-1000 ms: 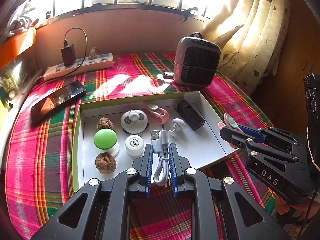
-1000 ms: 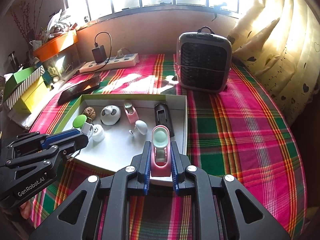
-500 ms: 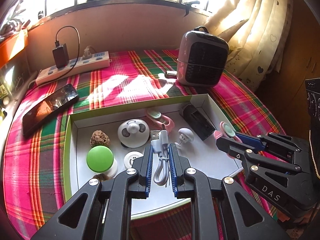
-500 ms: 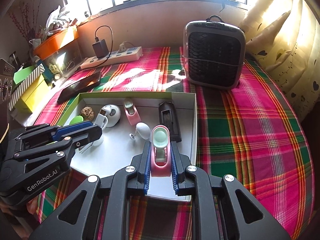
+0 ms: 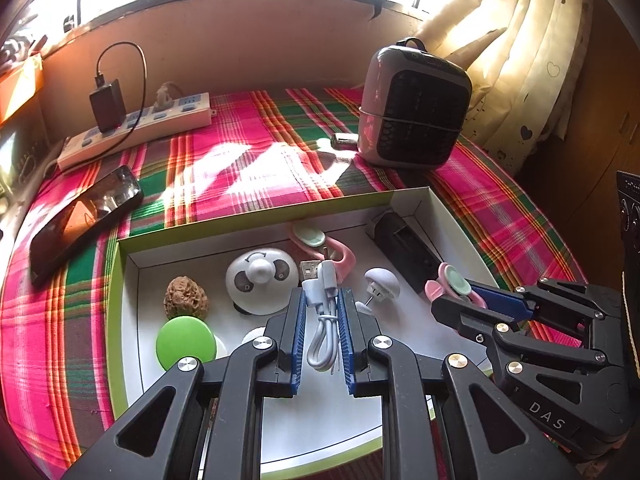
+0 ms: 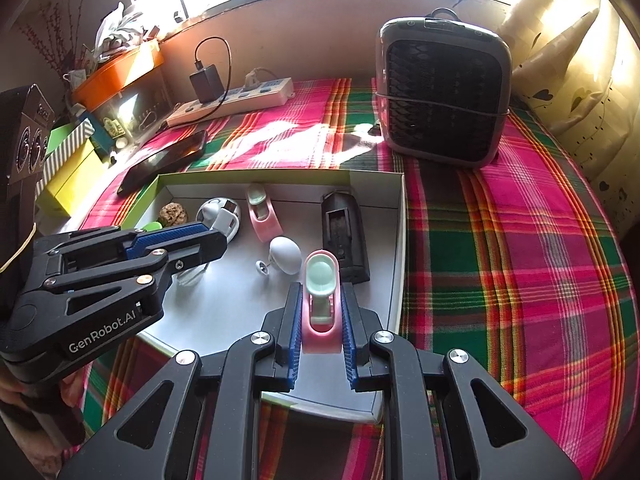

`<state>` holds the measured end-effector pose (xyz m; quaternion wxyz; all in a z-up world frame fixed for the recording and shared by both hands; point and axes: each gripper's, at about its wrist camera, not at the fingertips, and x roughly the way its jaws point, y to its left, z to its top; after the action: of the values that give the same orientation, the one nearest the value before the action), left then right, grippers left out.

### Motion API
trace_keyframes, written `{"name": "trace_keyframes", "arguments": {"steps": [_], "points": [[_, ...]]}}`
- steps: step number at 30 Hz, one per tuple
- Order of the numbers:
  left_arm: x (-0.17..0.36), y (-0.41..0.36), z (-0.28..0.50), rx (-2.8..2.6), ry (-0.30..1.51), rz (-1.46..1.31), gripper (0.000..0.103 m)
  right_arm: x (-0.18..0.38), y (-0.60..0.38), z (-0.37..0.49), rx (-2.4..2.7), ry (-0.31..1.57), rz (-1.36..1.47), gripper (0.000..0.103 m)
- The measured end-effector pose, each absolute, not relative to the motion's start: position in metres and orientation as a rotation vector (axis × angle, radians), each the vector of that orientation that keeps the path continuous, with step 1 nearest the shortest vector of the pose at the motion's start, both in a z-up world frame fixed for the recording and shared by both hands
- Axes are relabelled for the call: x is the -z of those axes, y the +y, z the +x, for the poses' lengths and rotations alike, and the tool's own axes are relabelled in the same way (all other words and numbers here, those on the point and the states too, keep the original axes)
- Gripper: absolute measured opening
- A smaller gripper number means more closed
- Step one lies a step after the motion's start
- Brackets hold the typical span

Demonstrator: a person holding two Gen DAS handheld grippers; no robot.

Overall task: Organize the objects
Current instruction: 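Lower the cable and pink clip into the box and open both tools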

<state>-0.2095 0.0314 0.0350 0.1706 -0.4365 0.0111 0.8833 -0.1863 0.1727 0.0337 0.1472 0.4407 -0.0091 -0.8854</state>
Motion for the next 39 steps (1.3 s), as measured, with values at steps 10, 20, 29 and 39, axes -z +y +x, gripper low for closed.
{"name": "trace_keyframes", "arguments": {"steps": [10, 20, 29, 39], "points": [[-0.024, 0.038, -0.216, -2.49, 0.061, -1.272, 0.015, -0.03, 0.168, -0.189, 2.507, 0.031, 1.296, 0.018], [-0.017, 0.042, -0.22, -2.492, 0.094, -1.298, 0.015, -0.027, 0.163, -0.191, 2.489, 0.081, 1.317, 0.018], [-0.017, 0.041, -0.22, -2.49, 0.085, -1.303, 0.015, -0.026, 0.162, -0.192, 2.483, 0.106, 1.33, 0.018], [-0.017, 0.04, -0.221, -2.485, 0.071, -1.311, 0.015, -0.026, 0.16, -0.194, 2.477, 0.122, 1.342, 0.018]]}}
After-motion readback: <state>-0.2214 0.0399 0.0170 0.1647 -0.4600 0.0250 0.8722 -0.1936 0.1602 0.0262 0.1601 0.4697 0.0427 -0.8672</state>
